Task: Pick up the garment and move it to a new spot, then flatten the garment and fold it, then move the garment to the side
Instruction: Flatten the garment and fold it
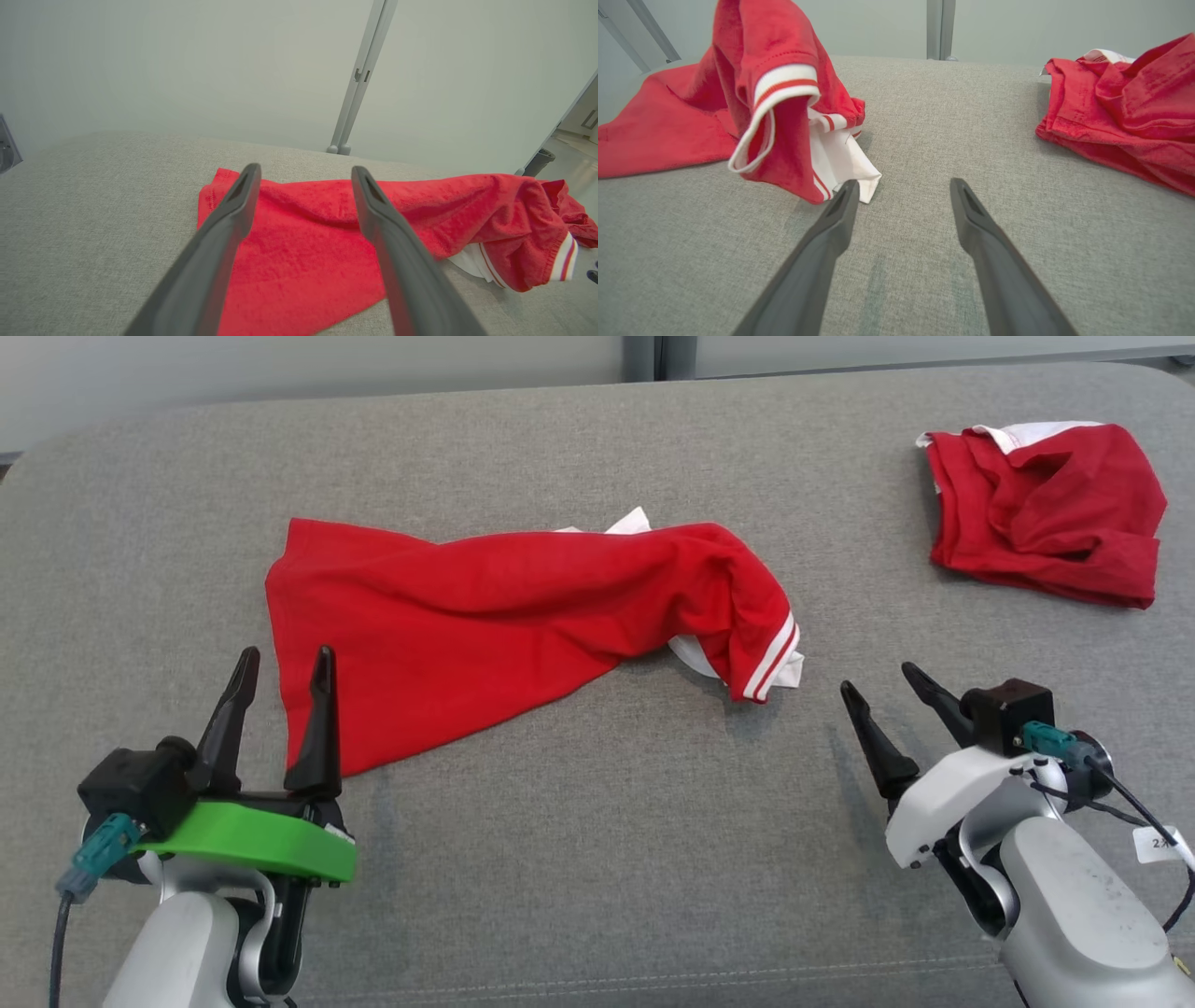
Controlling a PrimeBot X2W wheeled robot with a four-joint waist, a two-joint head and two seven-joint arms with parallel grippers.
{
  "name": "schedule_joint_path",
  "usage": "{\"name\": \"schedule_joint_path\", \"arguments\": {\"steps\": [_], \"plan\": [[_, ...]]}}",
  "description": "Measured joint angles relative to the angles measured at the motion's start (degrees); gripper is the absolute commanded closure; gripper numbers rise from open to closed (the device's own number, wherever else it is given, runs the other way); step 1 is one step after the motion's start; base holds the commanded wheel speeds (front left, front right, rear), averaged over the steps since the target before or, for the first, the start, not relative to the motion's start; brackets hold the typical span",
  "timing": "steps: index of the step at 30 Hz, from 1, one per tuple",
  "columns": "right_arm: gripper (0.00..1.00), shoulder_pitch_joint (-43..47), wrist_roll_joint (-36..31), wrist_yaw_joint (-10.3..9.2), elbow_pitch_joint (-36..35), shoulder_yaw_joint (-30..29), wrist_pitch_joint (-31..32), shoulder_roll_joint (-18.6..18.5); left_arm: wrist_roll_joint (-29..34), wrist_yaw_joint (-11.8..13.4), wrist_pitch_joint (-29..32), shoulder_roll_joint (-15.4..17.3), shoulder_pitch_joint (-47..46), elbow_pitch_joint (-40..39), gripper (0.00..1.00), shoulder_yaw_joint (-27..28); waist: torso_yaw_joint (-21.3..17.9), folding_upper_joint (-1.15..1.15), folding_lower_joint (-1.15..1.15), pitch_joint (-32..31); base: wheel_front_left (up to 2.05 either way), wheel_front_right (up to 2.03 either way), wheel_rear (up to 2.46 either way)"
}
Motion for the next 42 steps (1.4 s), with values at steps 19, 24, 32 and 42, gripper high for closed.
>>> {"name": "schedule_joint_path", "arguments": {"steps": [19,24,32,42], "plan": [[0.00,-9.8,3.1,0.51,12.1,2.4,1.3,0.1,1.1,-1.7,0.0,-0.7,-0.1,-1.8,0.00,2.2,6.2,0.00,0.00,6.9,0.00,0.00,0.00],[0.00,-12.6,4.2,0.49,13.8,5.2,0.7,0.1,1.6,-2.0,0.0,-0.9,-0.1,-1.9,0.00,3.0,7.1,0.00,0.00,8.2,0.00,0.00,0.00],[1.00,-14.6,6.1,0.49,16.0,10.3,-0.8,0.4,2.1,-2.5,0.0,-1.3,-0.1,-1.2,0.00,3.8,7.5,0.00,0.00,8.0,0.00,0.00,0.00],[1.00,-13.9,10.6,0.51,17.2,12.2,-3.7,0.7,2.0,-3.0,0.0,-1.5,0.3,2.4,0.00,4.1,6.6,0.00,0.00,5.8,0.00,0.00,0.00]]}}
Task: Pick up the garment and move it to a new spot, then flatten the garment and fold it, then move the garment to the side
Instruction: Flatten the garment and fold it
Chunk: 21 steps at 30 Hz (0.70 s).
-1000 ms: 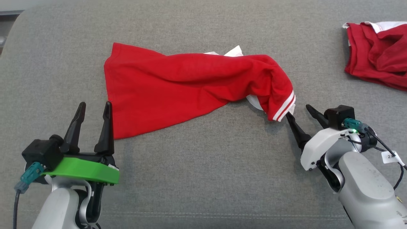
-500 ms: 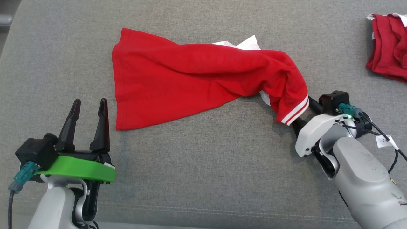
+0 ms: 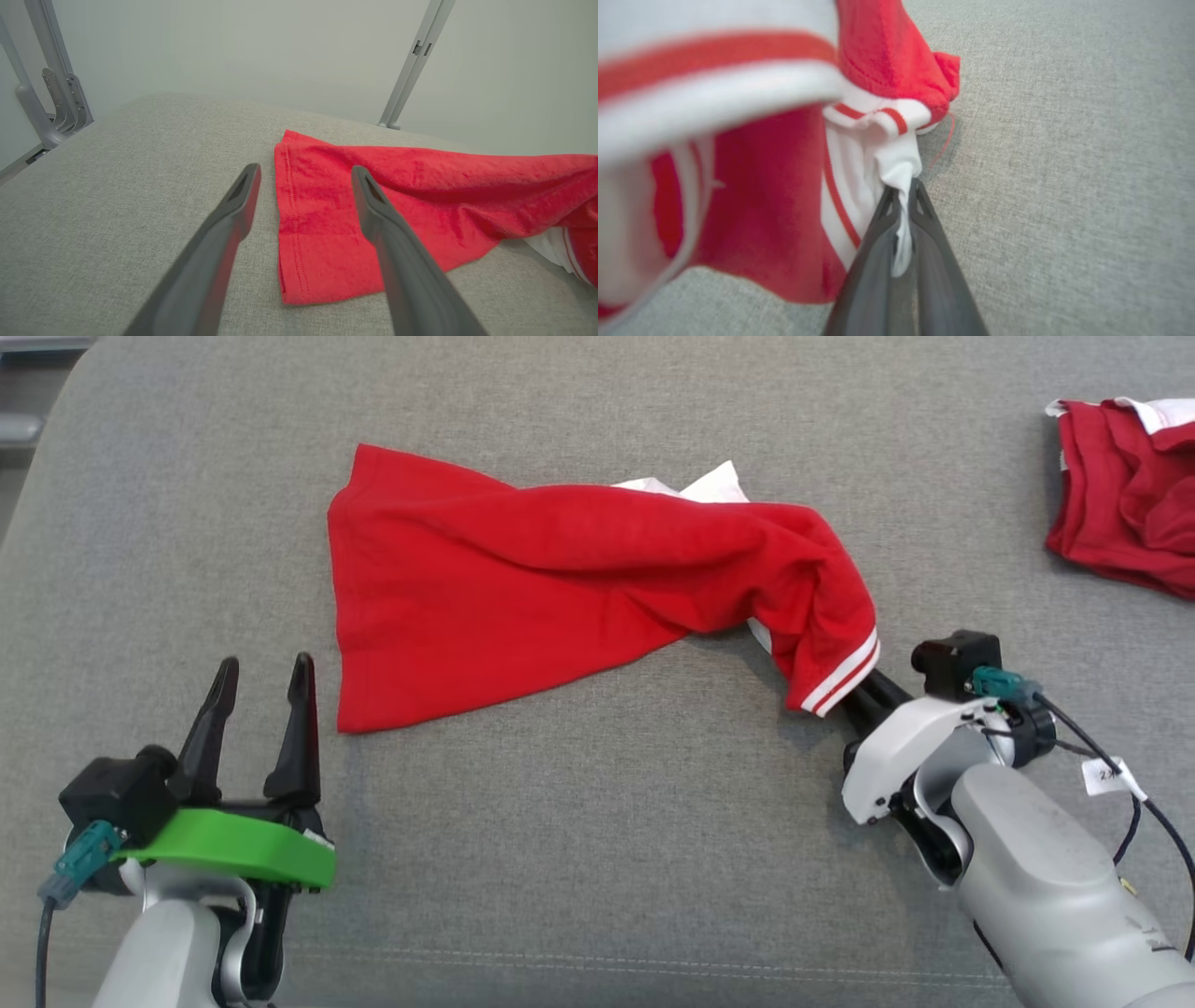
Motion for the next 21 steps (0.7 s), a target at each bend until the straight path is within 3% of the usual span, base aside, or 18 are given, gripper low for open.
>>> {"name": "schedule_joint_path", "arguments": {"steps": [9,21], "plan": [[1.00,4.0,4.0,0.01,-1.0,3.7,-0.6,0.6,-2.1,-0.3,2.4,1.0,4.3,7.6,0.00,0.6,-2.6,0.00,0.00,-1.8,0.00,0.00,0.00],[1.00,5.8,7.7,0.07,-3.2,7.1,-0.9,0.7,-5.2,-3.5,6.8,2.1,3.0,14.6,0.00,-0.6,-7.5,0.00,0.00,-3.2,0.00,0.00,0.00]]}}
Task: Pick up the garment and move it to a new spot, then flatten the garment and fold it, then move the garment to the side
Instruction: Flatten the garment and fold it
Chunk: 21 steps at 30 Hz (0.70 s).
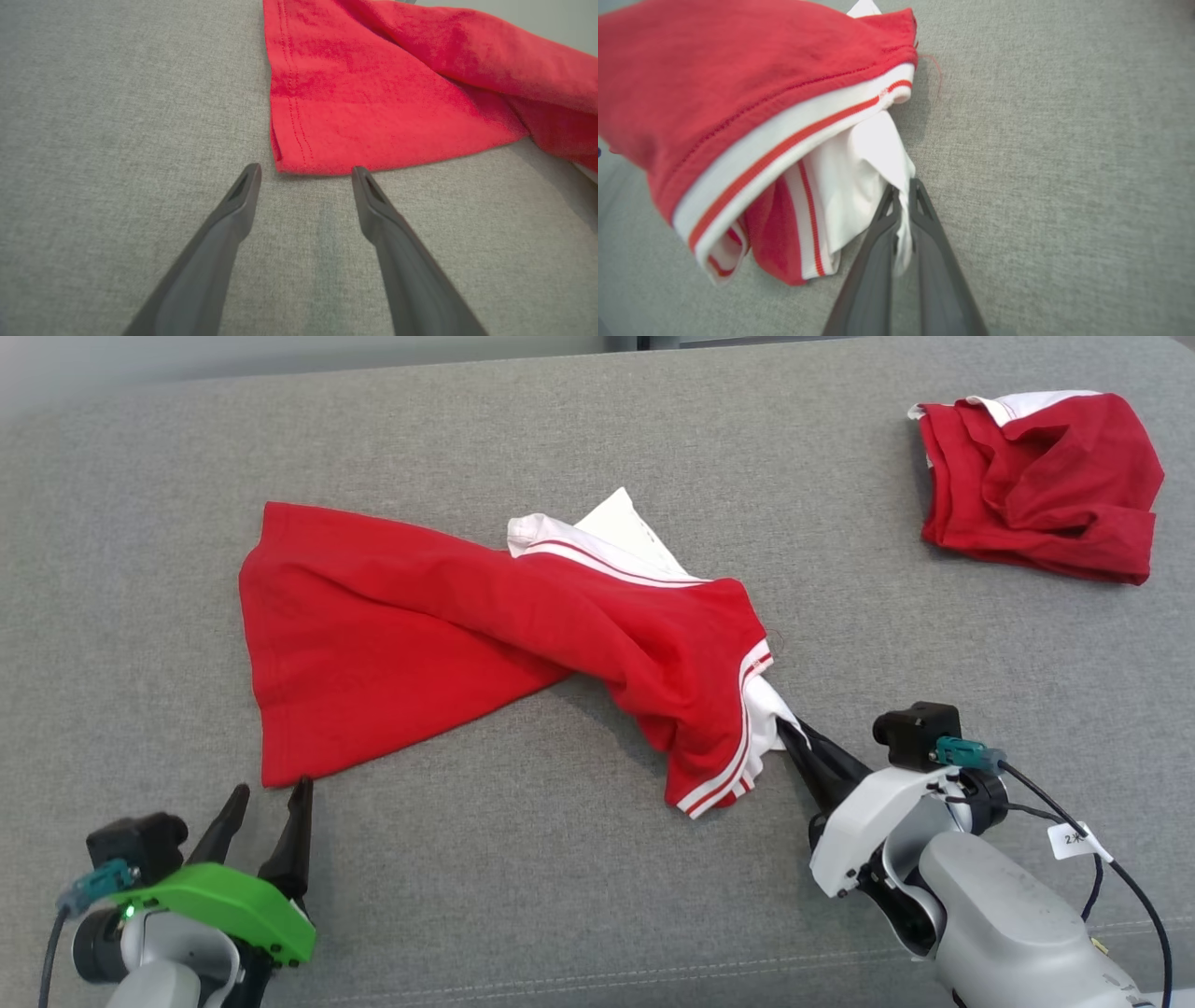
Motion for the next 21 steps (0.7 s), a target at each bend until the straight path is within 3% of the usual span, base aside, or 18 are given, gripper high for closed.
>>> {"name": "schedule_joint_path", "arguments": {"steps": [19,20,21], "plan": [[1.00,0.2,2.4,0.00,-1.8,3.2,-0.5,-2.1,-2.4,-1.2,2.7,-0.4,-8.0,9.3,0.00,-0.6,-1.5,0.00,0.00,0.4,0.00,0.00,0.00],[1.00,0.2,2.5,0.00,-1.8,3.3,-0.6,-2.2,-2.5,-1.4,2.7,-0.4,-8.3,9.7,0.14,-0.8,-1.5,0.00,0.00,0.4,0.00,0.00,0.00],[1.00,0.1,2.6,0.00,-1.9,3.4,-0.6,-2.4,-2.7,-1.4,3.2,-0.4,-8.4,10.0,0.54,-1.0,-1.5,0.00,0.00,0.5,0.00,0.00,0.00]]}}
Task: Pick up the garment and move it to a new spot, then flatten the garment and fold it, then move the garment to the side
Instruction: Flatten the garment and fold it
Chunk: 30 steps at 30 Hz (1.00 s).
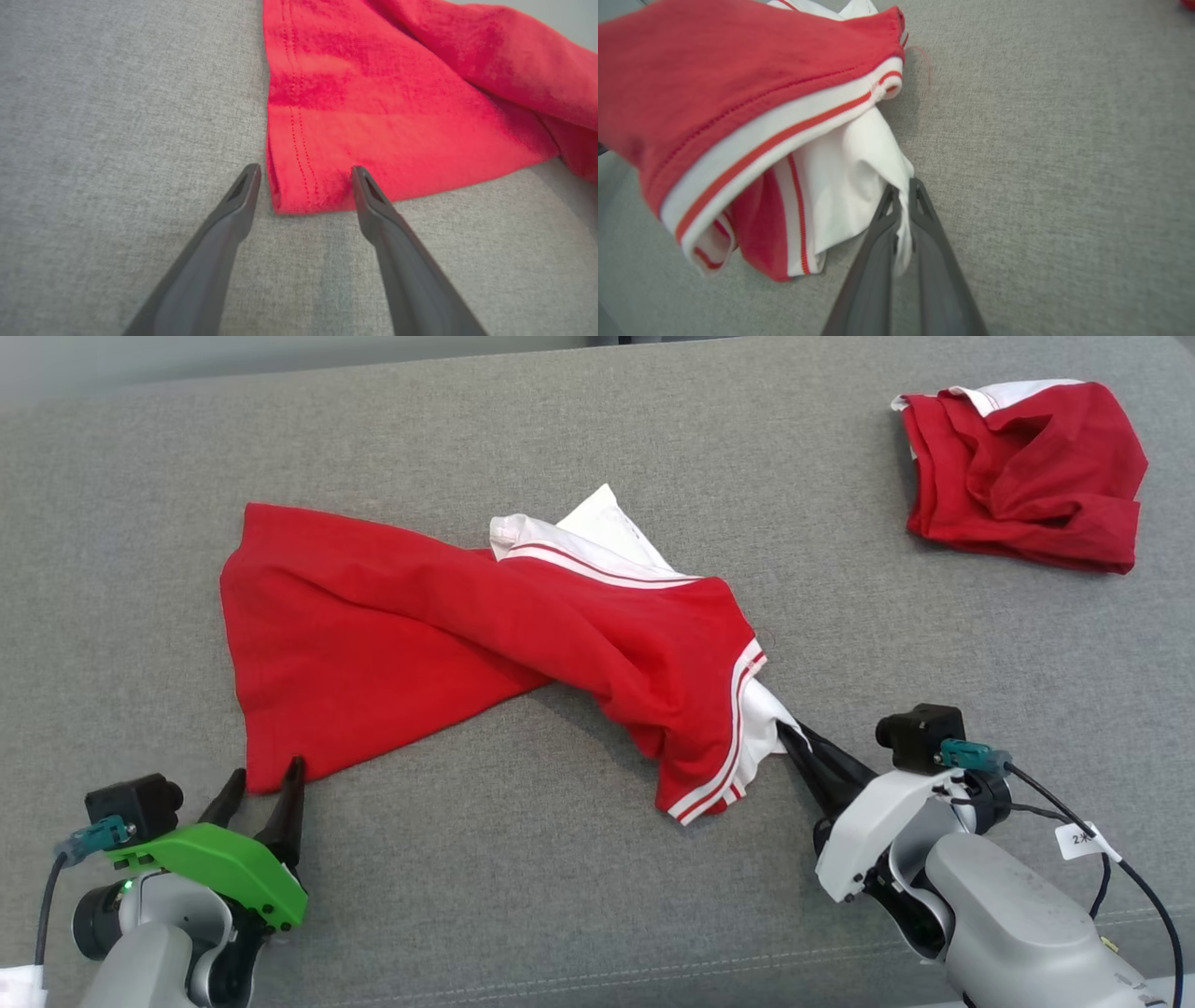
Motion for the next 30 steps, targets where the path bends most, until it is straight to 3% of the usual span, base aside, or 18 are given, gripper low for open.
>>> {"name": "schedule_joint_path", "arguments": {"steps": [1,2,3,14,21,30], "plan": [[1.00,0.0,0.1,0.00,0.0,0.1,0.0,-0.2,-0.2,0.0,0.2,0.0,0.0,0.3,0.71,-0.3,0.0,0.00,0.00,0.1,0.00,0.00,0.00],[1.00,-0.1,0.2,0.00,-0.1,0.2,0.0,-0.3,-0.3,0.0,0.2,-0.1,-0.1,0.7,0.95,-0.5,0.0,0.00,0.00,0.1,0.00,0.00,0.00],[1.00,-0.1,0.3,0.00,-0.1,0.3,0.0,-0.5,-0.3,0.0,0.2,-0.1,-0.1,1.0,1.00,-0.5,-0.1,0.00,0.00,0.1,0.00,0.00,0.00],[1.00,-0.8,1.9,0.00,-0.9,0.2,0.0,-0.7,-1.2,-0.1,-2.2,0.1,-2.4,0.1,1.00,-0.7,0.1,0.00,0.00,-0.1,0.00,0.00,0.00],[1.00,-1.3,3.8,0.00,-5.4,-4.9,0.0,-1.0,-1.1,-0.6,-6.7,1.8,-4.8,-5.4,1.00,0.3,0.6,0.00,0.00,-1.6,0.00,0.00,0.00],[1.00,-1.9,4.1,0.00,-11.9,-11.3,0.0,-2.7,-1.1,-0.6,-7.6,4.2,-4.7,-11.8,1.00,1.3,0.5,0.00,0.00,-4.3,0.00,0.00,0.00]]}}
